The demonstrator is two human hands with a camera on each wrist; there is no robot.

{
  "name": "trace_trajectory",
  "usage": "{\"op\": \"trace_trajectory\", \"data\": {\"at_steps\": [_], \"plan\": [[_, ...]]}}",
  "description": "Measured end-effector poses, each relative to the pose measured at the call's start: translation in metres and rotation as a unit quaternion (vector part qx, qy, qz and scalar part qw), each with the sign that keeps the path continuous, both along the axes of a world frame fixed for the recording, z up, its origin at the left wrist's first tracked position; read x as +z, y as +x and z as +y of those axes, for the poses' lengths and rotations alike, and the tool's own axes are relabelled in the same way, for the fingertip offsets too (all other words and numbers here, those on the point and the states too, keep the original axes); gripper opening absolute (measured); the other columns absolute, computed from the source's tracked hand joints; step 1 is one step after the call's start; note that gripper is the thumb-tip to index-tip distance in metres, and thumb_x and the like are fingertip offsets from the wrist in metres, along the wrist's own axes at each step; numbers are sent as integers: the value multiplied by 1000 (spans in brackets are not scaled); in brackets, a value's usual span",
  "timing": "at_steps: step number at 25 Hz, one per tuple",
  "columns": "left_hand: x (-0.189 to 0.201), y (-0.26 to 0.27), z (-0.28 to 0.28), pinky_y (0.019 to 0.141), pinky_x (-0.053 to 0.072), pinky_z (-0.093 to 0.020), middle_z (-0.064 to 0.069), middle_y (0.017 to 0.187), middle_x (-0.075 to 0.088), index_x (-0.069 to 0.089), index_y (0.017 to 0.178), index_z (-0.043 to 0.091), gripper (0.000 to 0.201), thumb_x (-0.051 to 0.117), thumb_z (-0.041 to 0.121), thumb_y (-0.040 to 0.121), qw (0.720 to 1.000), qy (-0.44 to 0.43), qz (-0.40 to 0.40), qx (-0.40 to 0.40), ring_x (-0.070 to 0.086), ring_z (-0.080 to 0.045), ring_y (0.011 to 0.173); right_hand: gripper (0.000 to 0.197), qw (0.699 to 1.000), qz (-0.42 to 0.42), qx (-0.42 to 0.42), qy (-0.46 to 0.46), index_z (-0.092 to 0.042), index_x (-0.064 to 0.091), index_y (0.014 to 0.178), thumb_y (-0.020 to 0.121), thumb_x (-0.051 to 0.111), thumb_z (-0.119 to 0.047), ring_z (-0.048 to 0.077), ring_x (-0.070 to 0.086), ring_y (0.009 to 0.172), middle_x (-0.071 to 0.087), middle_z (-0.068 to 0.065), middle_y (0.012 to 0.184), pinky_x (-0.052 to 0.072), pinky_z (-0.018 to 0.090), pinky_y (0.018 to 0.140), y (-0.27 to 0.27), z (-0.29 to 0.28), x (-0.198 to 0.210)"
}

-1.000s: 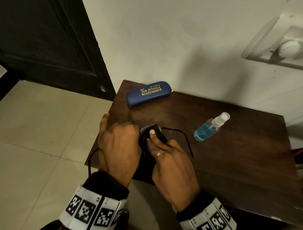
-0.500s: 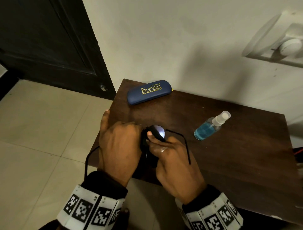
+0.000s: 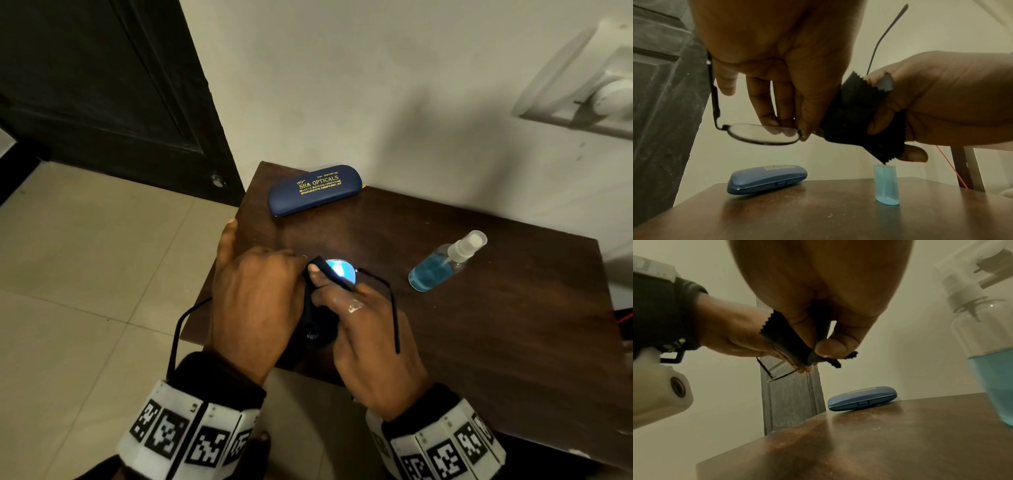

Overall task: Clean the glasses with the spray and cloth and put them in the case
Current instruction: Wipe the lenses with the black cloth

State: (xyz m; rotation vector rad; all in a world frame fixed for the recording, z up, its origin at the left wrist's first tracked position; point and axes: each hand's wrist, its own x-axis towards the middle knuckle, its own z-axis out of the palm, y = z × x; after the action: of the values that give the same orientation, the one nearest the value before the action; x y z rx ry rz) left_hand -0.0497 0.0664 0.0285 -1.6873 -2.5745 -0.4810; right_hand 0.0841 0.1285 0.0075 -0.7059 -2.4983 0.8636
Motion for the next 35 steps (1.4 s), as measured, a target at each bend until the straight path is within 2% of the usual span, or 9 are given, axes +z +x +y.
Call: {"op": "trace_trajectory", "data": {"at_steps": [6,9,13,15,18,23,27,33,35], "plan": [[-2,-8,-3,111,16,-46,5,66,70,72,71,25,47,31,43,83,999,-20,-2,25,67,-20,65,46,999,-43,-8,32,-23,71,103,79,31,-22,17,64,67,69,0,80,55,34,54,3,0,6],[-1,0,2,111,17,-47,6,66,70,72,73,27,46,30,44,85,999,-37,8,14,67,-19,66,50,997,-67,-34,33,-23,67,114,82,28,-22,18,64,76,70,0,87,54,31,62,2,-4,5],[-1,5,2,112,18,-49,6,72,72,73,79,28,46,30,43,83,999,-46,1,-6,68,-20,71,44,999,-30,-26,-11,-16,71,102,90,30,-26,16,66,83,71,0,90,56,29,76,-1,-3,5],[-1,3,3,111,19,-45,7,68,71,73,75,28,46,30,42,82,999,-45,1,-1,67,-18,67,44,995,-51,-71,36,-19,73,99,88,31,-26,13,66,72,70,-3,80,53,21,67,0,-2,9],[1,1,5,98,25,-30,12,55,66,72,60,29,44,33,38,79,996,-69,49,21,62,-9,54,44,986,-83,-140,47,-21,72,100,83,31,-24,13,61,60,66,-5,69,51,26,48,1,-7,15],[-2,3,2,110,22,-46,4,67,72,73,73,27,43,35,42,84,999,-38,-17,11,68,-23,65,40,994,-87,-48,42,-23,70,103,82,36,-20,13,62,63,66,-4,72,51,25,54,0,-11,13],[-1,-3,1,109,27,-46,4,55,65,70,66,26,39,38,40,83,998,-40,1,46,62,-23,56,20,988,-92,-110,59,-24,73,75,68,58,-11,14,59,49,63,-4,58,41,21,43,1,-8,19],[-4,8,5,113,19,-43,8,68,71,72,75,28,47,28,42,84,998,-51,3,20,67,-16,68,53,993,-79,-86,-3,-21,70,112,86,24,-27,21,67,72,71,3,85,56,37,60,-1,-5,15],[-4,3,3,110,20,-42,6,65,70,72,72,26,46,30,41,84,999,-34,-10,22,67,-19,64,51,995,-92,-43,9,-23,69,111,85,26,-26,22,66,69,70,3,80,55,38,58,0,-7,13]]}}
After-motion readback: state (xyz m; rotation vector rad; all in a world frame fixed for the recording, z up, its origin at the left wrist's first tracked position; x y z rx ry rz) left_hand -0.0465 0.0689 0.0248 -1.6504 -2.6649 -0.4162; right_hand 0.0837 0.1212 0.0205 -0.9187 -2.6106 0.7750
